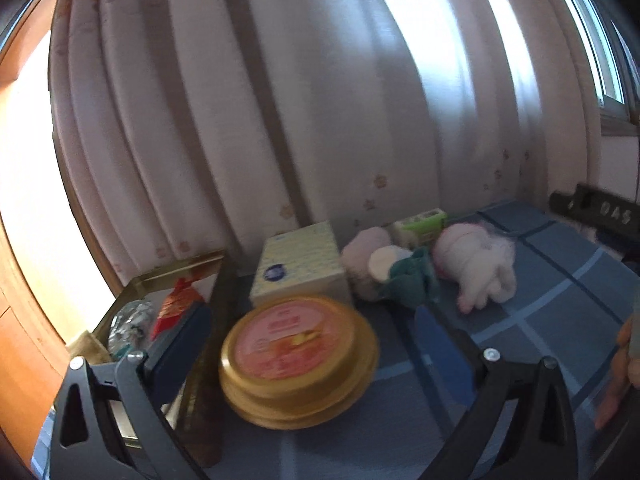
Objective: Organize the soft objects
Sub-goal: 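Move both tools past the tin toward the soft items on the cloth, then grasp the plastic cotton bag with the right tool while the left tool grasps the pink-trimmed towel roll, then lift and carry the cotton bag and towel roll over the gold tray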
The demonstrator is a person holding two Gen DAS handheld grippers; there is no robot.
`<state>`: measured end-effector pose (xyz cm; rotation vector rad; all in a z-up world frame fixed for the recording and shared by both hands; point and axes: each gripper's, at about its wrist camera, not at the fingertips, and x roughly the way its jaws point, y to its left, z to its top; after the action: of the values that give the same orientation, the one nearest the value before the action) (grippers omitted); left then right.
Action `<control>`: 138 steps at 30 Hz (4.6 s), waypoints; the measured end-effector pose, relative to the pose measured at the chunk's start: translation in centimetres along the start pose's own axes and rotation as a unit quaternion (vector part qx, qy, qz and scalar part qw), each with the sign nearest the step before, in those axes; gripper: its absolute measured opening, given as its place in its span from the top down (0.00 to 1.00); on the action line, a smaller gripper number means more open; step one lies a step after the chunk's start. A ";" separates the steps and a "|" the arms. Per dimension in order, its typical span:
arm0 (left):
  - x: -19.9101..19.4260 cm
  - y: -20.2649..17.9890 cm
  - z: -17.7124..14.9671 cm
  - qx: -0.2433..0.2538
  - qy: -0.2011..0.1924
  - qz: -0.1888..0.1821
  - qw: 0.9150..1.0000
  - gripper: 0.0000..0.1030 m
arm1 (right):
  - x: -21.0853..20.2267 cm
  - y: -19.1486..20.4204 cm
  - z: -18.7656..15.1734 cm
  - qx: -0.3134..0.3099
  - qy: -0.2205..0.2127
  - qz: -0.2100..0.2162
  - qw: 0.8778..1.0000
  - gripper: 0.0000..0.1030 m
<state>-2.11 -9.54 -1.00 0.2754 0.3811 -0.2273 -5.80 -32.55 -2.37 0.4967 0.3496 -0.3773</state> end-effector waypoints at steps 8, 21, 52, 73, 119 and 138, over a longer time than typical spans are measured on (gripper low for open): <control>1.6 -2.7 1.1 -0.023 0.024 -0.040 0.999 0.00 | 4.4 -0.2 1.1 -0.057 0.099 0.013 0.993 0.13; 2.8 -6.2 1.9 -0.014 0.041 -0.074 0.996 0.00 | 11.9 2.2 0.9 -0.152 0.220 0.047 0.962 0.23; 12.0 -10.7 3.3 -0.112 0.213 -0.169 0.956 0.67 | 6.2 -0.3 4.7 -0.127 0.044 0.045 0.990 0.60; 1.3 -3.4 3.3 -0.111 -0.032 -0.040 0.992 0.68 | 3.0 3.0 3.1 -0.222 -0.075 0.019 0.972 0.60; -2.7 5.1 -1.8 -0.132 -0.064 -0.035 0.989 0.68 | -3.6 11.3 -4.7 -0.230 -0.079 0.058 0.968 0.60; -3.4 13.6 -4.4 -0.179 -0.068 0.006 0.981 0.68 | -2.9 18.9 -8.9 -0.270 -0.058 0.121 0.954 0.60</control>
<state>-2.98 5.11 -0.60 -0.0921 0.2781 -0.1615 -2.23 -11.78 -1.09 -0.0214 0.2597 -0.0621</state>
